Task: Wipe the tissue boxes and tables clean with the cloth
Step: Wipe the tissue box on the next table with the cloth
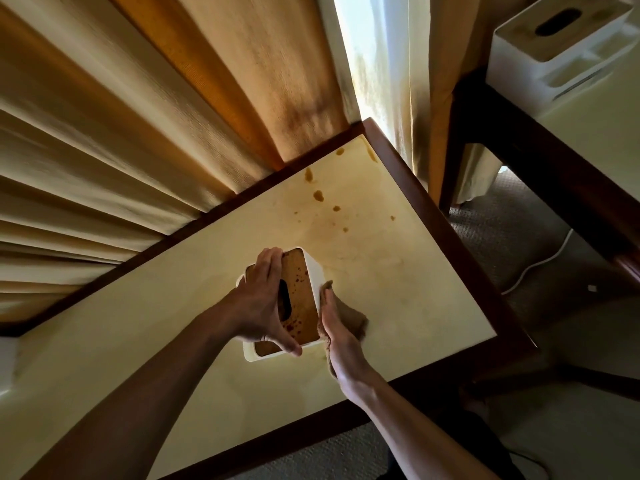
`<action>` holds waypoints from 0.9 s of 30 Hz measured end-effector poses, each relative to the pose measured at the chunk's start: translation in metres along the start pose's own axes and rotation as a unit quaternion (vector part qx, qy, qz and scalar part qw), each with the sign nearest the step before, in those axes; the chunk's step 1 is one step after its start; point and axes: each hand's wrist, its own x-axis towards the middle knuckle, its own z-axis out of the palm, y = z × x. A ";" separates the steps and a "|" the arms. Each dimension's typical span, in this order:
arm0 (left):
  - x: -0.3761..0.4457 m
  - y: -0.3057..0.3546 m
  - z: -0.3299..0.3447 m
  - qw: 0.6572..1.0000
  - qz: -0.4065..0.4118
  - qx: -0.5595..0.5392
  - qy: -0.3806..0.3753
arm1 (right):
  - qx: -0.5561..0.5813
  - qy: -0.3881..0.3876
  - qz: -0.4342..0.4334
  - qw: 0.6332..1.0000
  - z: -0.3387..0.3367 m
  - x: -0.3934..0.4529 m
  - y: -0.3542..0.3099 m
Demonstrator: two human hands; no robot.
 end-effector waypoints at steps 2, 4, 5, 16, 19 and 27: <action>0.000 0.000 0.000 1.000 -0.002 -0.002 -0.002 | 0.008 0.005 0.015 1.000 -0.002 0.007 0.001; 0.000 0.001 0.001 1.000 -0.002 -0.003 0.001 | 0.001 -0.001 0.025 1.000 -0.005 0.014 0.000; 0.000 0.001 0.001 1.000 -0.002 -0.003 0.001 | -0.006 -0.008 0.028 1.000 -0.006 0.019 0.000; -0.002 0.003 -0.002 1.000 -0.003 -0.007 -0.009 | -0.019 -0.021 0.073 0.997 -0.002 0.070 -0.039; -0.002 0.003 -0.002 1.000 -0.002 -0.011 -0.010 | -0.025 -0.010 0.040 0.999 0.001 0.073 -0.043; -0.006 0.007 -0.004 1.000 -0.004 -0.010 -0.014 | 0.025 -0.048 -0.089 0.995 0.005 0.043 -0.054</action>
